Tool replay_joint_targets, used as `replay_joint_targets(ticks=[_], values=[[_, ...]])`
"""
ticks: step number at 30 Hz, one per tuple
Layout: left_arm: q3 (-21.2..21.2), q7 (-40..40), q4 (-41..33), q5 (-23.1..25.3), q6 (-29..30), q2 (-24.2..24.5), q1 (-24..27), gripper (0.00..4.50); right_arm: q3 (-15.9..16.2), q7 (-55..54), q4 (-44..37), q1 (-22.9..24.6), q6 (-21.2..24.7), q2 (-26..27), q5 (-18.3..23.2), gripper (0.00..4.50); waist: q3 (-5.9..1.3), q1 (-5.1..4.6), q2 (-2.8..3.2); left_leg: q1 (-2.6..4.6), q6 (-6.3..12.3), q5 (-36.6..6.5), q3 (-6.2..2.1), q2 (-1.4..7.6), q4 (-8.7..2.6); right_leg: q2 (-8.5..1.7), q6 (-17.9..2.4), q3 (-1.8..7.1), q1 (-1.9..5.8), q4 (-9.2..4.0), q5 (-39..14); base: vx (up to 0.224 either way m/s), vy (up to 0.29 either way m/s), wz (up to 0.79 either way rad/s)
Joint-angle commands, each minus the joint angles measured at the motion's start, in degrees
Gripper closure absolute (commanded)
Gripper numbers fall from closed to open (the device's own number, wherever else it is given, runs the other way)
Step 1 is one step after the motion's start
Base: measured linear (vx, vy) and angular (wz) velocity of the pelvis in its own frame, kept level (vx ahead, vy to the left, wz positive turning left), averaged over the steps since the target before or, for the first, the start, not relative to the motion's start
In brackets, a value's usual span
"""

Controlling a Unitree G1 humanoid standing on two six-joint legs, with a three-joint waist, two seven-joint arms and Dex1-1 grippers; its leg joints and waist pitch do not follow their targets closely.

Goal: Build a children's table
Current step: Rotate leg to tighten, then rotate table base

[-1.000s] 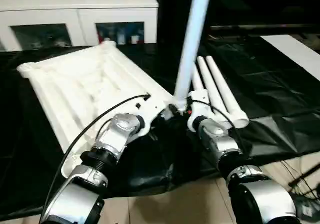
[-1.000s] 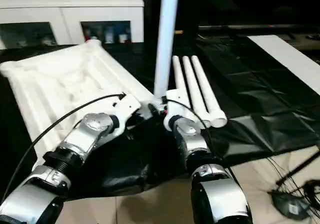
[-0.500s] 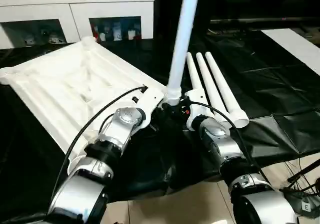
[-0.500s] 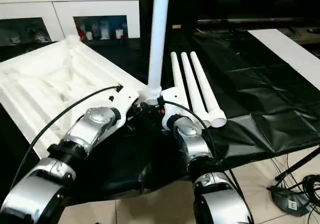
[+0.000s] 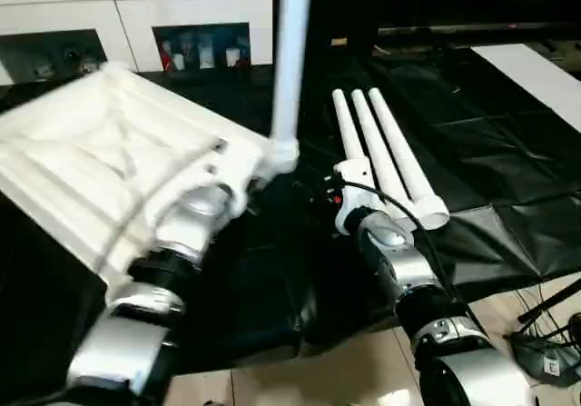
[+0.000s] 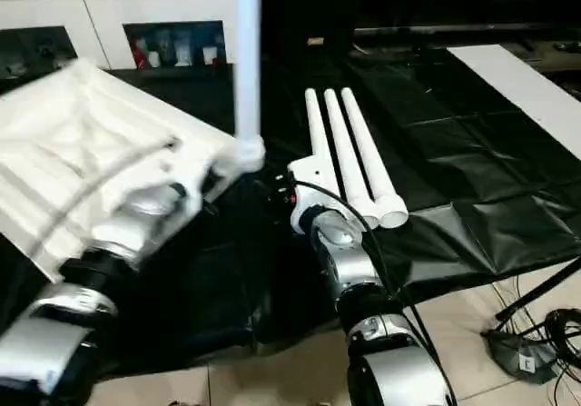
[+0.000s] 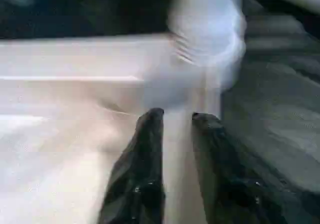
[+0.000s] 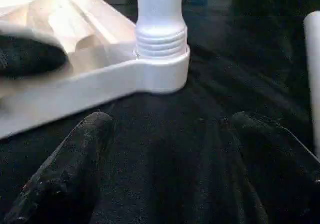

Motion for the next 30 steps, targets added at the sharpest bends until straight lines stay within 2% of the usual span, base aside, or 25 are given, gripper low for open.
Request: replay_joint_targets(ticks=[1,2,4,6,7,9,11,12,13,15,17,18,19,20,22,24,26,29,30], values=[[3.0,-1.5,-5.2,-2.3,1.9,2.1,1.0,3.01,0.2,-0.3,0.9,-0.3,1.0,0.4,0.1,0.49,-4.01,0.88,0.27,1.09,7.37,-5.0,-0.81,2.02,-2.63,-3.36,-18.0,1.94,3.80,-2.19,8.0,0.000,0.000,0.00],[3.8,-1.9,-6.5,-3.0,2.3,2.7,1.3,3.01,0.2,-0.3,1.1,-0.4,1.0,0.5,0.1,0.49,-3.91,0.98,0.62,1.28,7.00,-5.6,-0.73,2.07,-2.69,-3.23,-17.9,1.96,3.53,-2.34,6.3,0.000,0.000,0.00],[4.6,-4.3,-10.2,-4.2,3.8,4.8,2.8,2.69,0.4,-0.4,2.0,-0.8,0.9,0.7,0.0,0.49,-3.70,1.26,0.17,1.44,5.83,-6.5,-0.60,2.15,-2.89,-3.03,-17.3,1.98,3.38,-2.43,3.8,0.000,0.000,0.00],[5.6,-5.8,-13.7,-5.3,5.7,6.9,4.3,2.65,0.7,-0.2,2.7,-1.1,0.9,0.9,-0.3,0.49,-3.64,1.63,0.57,1.60,4.76,-7.1,-0.66,2.31,-2.98,-3.15,-16.7,2.06,3.20,-2.34,2.5,0.000,0.000,0.00],[6.4,-5.5,-14.5,-5.4,6.6,7.9,4.7,2.60,0.9,-0.1,2.8,-1.2,0.9,1.0,-0.4,0.49,-3.63,1.81,0.53,1.65,4.00,-7.6,-0.64,2.31,-3.03,-3.14,-16.3,2.06,3.20,-2.29,1.9,0.000,0.000,0.00],[7.9,-3.1,-14.6,-4.0,7.1,10.1,4.9,2.40,1.2,0.0,3.1,-1.3,0.9,1.0,-0.8,0.49,-3.59,1.98,0.67,1.68,3.01,-8.3,-0.65,2.16,-3.09,-2.94,-15.1,2.13,3.13,-2.36,1.1,0.000,0.000,0.00],[10.6,3.5,-11.2,-0.2,6.8,14.8,5.1,2.24,1.8,0.5,4.1,-1.9,1.0,1.1,-1.3,0.49,-3.44,1.96,0.68,1.65,1.73,-9.9,-0.75,2.07,-3.31,-2.85,-13.9,2.16,3.17,-2.47,-0.2,0.000,0.000,0.00],[11.0,5.6,-9.9,1.4,6.4,16.8,5.6,2.24,2.1,0.5,4.7,-2.1,0.9,1.2,-1.7,0.49,-3.39,1.95,0.88,1.76,0.89,-11.3,-0.86,1.96,-3.40,-2.79,-12.9,2.14,3.07,-2.55,-1.8,0.000,0.000,0.00],[11.5,7.8,-8.5,3.1,6.2,19.1,6.4,2.17,2.4,0.2,5.6,-2.5,0.8,1.3,-2.2,0.49,-3.40,1.80,0.87,1.63,0.07,-12.0,-1.04,1.92,-3.56,-2.80,-11.9,2.13,3.26,-2.55,-2.8,0.000,0.000,0.00],[11.7,8.6,-7.8,4.2,6.8,21.0,7.6,1.92,2.6,-0.4,6.6,-3.0,0.7,1.4,-2.7,0.49,-3.52,1.68,1.04,1.91,-0.86,-11.9,-1.07,2.02,-3.44,-2.90,-11.9,2.17,2.99,-2.46,-2.2,0.000,0.000,0.00],[11.6,9.0,-8.0,5.4,7.8,23.2,9.6,1.86,2.8,-1.1,7.8,-3.6,0.6,1.6,-3.1,0.49,-3.52,1.71,1.16,1.82,-1.00,-11.0,-1.00,1.98,-3.39,-2.87,-12.5,2.19,2.98,-2.29,-0.8,0.000,0.000,0.00],[11.5,9.1,-8.4,6.1,8.8,24.6,11.2,1.81,2.9,-1.5,8.3,-3.9,0.6,1.7,-3.2,0.49,-3.59,1.79,1.10,1.94,-1.00,-10.4,-0.89,1.97,-3.29,-2.77,-12.9,2.18,2.87,-2.24,0.3,0.000,0.000,0.00],[11.7,9.4,-9.1,6.9,10.5,26.4,13.6,1.81,2.7,-2.0,8.5,-4.2,0.7,1.9,-3.0,0.49,-3.63,1.91,0.96,1.76,-0.94,-9.8,-0.87,1.95,-3.25,-2.78,-13.3,2.17,2.96,-2.01,1.4,0.000,0.000,0.00],[11.6,9.3,-9.2,7.2,11.0,26.8,14.2,1.60,2.7,-2.1,8.6,-4.2,0.7,2.0,-3.0,0.49,-3.65,1.98,1.08,1.79,-0.77,-10.0,-0.87,1.96,-3.23,-2.85,-13.3,2.18,2.87,-1.96,1.5,0.000,0.000,0.00],[10.3,8.2,-9.4,8.0,12.7,28.0,16.1,1.44,2.7,-2.2,8.6,-4.3,0.8,2.1,-3.0,0.49,-3.56,2.12,1.24,2.05,-0.92,-11.1,-0.87,2.02,-3.38,-2.79,-13.1,2.17,2.70,-2.23,0.1,0.000,0.000,0.00],[9.2,6.8,-9.6,7.9,14.0,28.1,17.3,1.39,2.9,-2.1,9.0,-4.4,0.5,2.2,-3.1,0.49,-3.47,2.29,0.93,2.16,-1.19,-12.1,-0.81,2.07,-3.47,-2.74,-13.2,2.20,2.59,-2.32,-0.3,0.000,0.000,0.00],[7.9,5.3,-10.6,8.1,15.7,28.0,18.5,1.12,3.0,-2.0,9.4,-4.5,0.3,2.3,-3.3,0.49,-3.26,2.48,1.17,2.31,-2.19,-14.8,-0.96,2.16,-3.76,-2.86,-13.0,2.20,2.38,-2.53,-3.3,0.000,0.000,0.00],[6.4,3.1,-11.8,8.3,17.1,27.9,19.5,0.99,2.9,-1.9,10.1,-4.9,0.0,2.1,-3.4,0.49,-3.26,2.38,0.90,2.11,-2.85,-16.3,-1.08,2.18,-3.88,-3.03,-12.6,2.30,2.54,-2.67,-4.8,0.000,0.000,0.00],[5.6,1.3,-13.0,7.9,18.0,28.0,20.2,0.82,2.9,-1.9,10.4,-5.1,-0.1,2.0,-3.4,0.49,-3.36,2.35,0.94,2.03,-2.91,-15.8,-1.15,2.12,-3.82,-3.08,-12.5,2.32,2.67,-2.52,-4.5,0.000,0.000,0.00]])
